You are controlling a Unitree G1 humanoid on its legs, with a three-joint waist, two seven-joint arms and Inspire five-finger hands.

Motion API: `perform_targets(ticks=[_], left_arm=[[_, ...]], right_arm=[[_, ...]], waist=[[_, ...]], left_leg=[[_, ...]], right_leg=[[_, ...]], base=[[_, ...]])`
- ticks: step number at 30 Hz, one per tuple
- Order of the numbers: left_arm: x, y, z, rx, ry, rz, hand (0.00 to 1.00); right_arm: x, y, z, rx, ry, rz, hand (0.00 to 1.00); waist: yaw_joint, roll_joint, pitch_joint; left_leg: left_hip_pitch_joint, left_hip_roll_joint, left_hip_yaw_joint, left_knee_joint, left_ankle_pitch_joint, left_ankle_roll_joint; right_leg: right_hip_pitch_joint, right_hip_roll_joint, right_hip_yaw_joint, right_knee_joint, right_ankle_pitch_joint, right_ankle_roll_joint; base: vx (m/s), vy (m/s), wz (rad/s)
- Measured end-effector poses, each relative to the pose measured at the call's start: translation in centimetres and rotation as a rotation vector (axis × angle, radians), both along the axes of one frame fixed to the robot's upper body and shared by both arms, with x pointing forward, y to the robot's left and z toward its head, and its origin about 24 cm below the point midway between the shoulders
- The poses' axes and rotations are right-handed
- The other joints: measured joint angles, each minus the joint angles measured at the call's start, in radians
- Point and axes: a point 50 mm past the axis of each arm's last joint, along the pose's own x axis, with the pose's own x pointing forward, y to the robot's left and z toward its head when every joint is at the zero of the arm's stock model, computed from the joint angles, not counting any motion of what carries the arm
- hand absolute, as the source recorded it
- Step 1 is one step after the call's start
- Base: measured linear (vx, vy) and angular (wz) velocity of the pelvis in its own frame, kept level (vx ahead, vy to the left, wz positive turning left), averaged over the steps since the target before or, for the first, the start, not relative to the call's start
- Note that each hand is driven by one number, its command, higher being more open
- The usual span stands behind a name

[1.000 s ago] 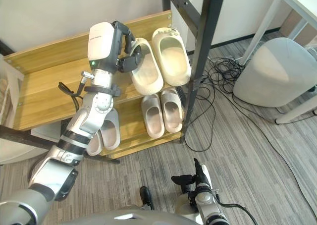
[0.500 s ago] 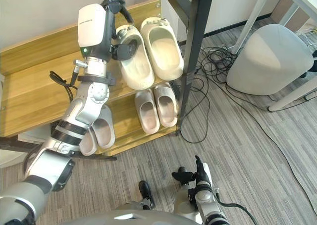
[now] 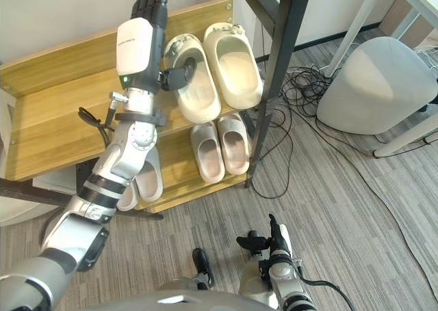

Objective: Organize the slippers on the shoe rack

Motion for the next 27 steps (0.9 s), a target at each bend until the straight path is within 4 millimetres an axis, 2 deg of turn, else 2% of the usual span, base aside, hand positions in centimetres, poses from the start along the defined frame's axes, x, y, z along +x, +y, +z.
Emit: perform_targets(ticks=[7,13,19,22,27], left_arm=[[-1.5,-0.6,-0.5,-0.056,-0.012,-0.073,1.00],[-2.5,-1.1,0.2,-0.131,-0.041,-0.151,1.00],[-4.5,-1.9,0.7,-0.320,-0.057,-0.309,1.00],[-4.7,-2.2,0.6,-0.382,-0.041,-0.343,1.00],[-6.0,-2.6,-0.9,-0.602,0.039,-0.450,1.00]], right_arm=[[-0.2,-0.1,-0.2,-0.003,0.017,0.001,1.00],[-0.3,-0.1,-0.4,-0.007,0.032,0.001,1.00],[-0.5,-0.2,-0.7,-0.015,0.064,0.003,1.00],[-0.5,-0.2,-0.8,-0.017,0.077,0.002,1.00],[-0.9,-0.3,-1.0,-0.021,0.102,-0.001,1.00]], waist=[[0.009,0.000,0.000],[0.019,0.001,-0.001],[0.033,0.004,-0.006],[0.034,0.005,-0.007],[0.048,0.013,-0.035]], left_leg=[[0.026,0.000,-0.016,0.000,0.002,0.002],[0.026,-0.001,-0.035,0.000,0.003,0.001],[0.032,-0.002,-0.048,0.000,0.008,0.006],[0.037,-0.004,-0.057,0.000,0.011,0.009],[0.037,-0.005,-0.065,0.000,0.012,0.010]], right_leg=[[0.033,-0.002,-0.017,0.000,-0.005,0.000],[0.045,-0.003,-0.035,0.000,-0.007,0.000],[0.059,-0.005,-0.051,0.001,-0.009,0.001],[0.068,-0.006,-0.061,0.001,-0.010,0.002],[0.072,-0.009,-0.067,0.000,-0.012,0.003]], base=[[0.00,0.027,0.07],[0.01,0.024,0.09],[0.01,0.024,0.07],[-0.02,0.021,0.10],[-0.01,0.013,0.04]])
